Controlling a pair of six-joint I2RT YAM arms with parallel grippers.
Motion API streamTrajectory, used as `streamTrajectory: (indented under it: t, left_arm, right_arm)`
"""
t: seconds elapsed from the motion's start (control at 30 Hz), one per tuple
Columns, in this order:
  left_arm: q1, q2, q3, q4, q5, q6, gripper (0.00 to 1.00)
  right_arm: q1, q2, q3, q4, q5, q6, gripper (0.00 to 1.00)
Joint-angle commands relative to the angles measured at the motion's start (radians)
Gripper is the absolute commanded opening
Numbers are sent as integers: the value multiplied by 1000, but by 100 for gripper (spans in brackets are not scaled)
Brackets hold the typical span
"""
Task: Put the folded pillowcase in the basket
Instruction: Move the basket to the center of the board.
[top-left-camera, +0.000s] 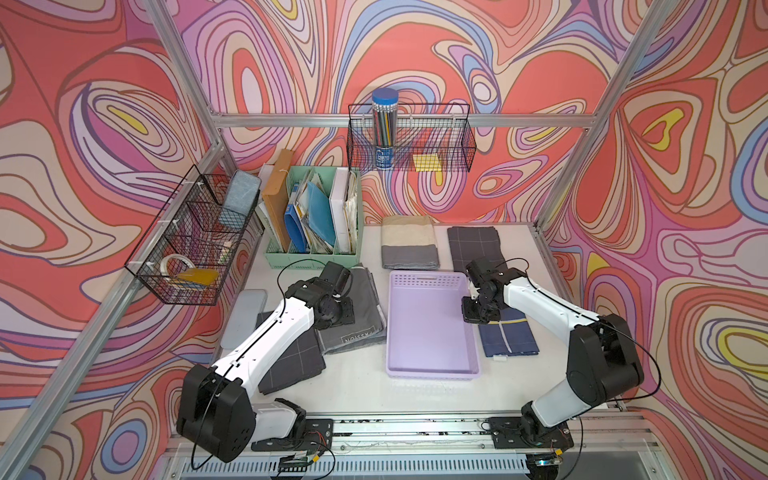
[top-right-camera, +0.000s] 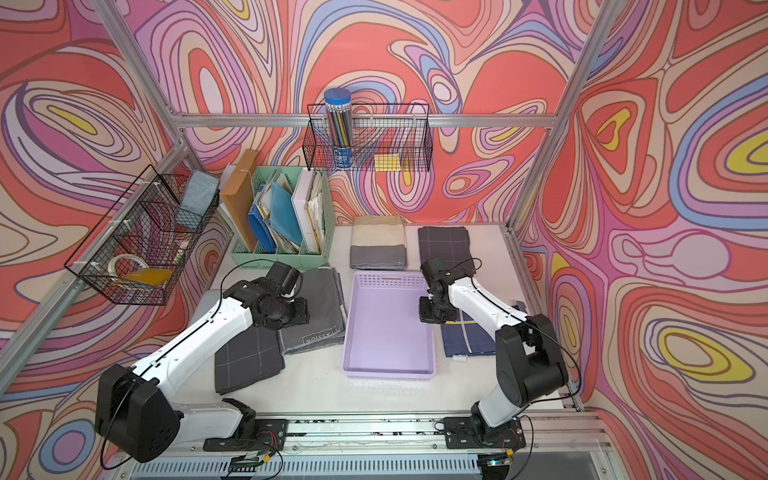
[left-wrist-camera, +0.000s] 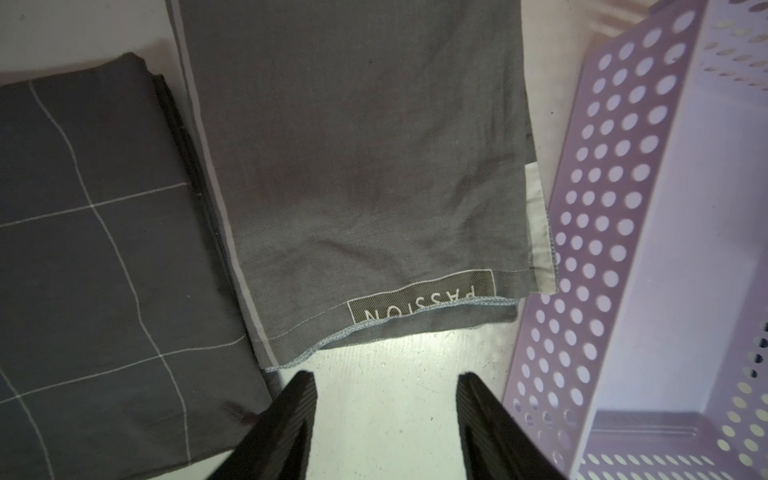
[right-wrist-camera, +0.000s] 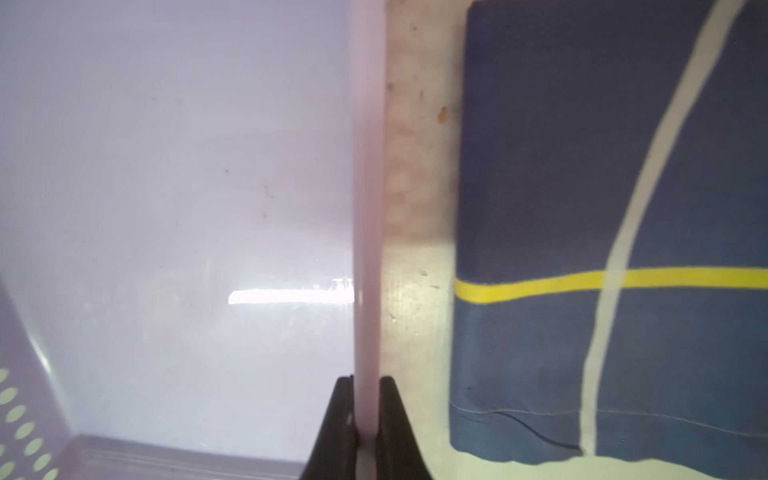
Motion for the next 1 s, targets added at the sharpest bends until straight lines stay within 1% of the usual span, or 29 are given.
streamTrajectory:
  t: [0.0,0.1,0.13,0.2,0.33,0.47,0.63,0.7,0.73,0.83,0.9,0.97]
  left_arm:
    - [0,10,13,11,7,12,59]
    - [0,15,6,17,12,13,59]
    - [0,16,4,17,10,11,59]
    - [1,17,-2,20,17,11,59]
    - [0,14,-6,12,19,20,59]
    - [1,4,-4,-2,-12,24,60]
    - [2,-9,5,-5,-54,30,62]
    - [3,-2,20,-11,-69,37,64]
    - [1,4,34,-24,-94,34,66]
    - [20,14,63,-42,-132,35,70]
    - [54,25,72,-48,-110,37,72]
    - [107,46,82,-56,-45,43,73]
  right_arm:
    - [-2,1,23,-50,227,-18,11]
    - [-2,59,54,-68,238,-28,15]
    - [-2,70,60,-63,255,-28,18]
    - [-2,94,74,-49,300,-34,27]
    - [-2,102,118,-25,331,-50,34]
    - [-3,115,172,-65,378,-40,36]
    - [-2,96,172,-80,448,-57,38]
    - [0,73,179,-87,425,-55,38]
    - [6,53,186,-90,408,-51,39]
    - [31,-19,216,-90,370,-47,42]
    - [35,-54,243,-99,334,-45,45]
    - [47,-74,273,-106,281,-47,45]
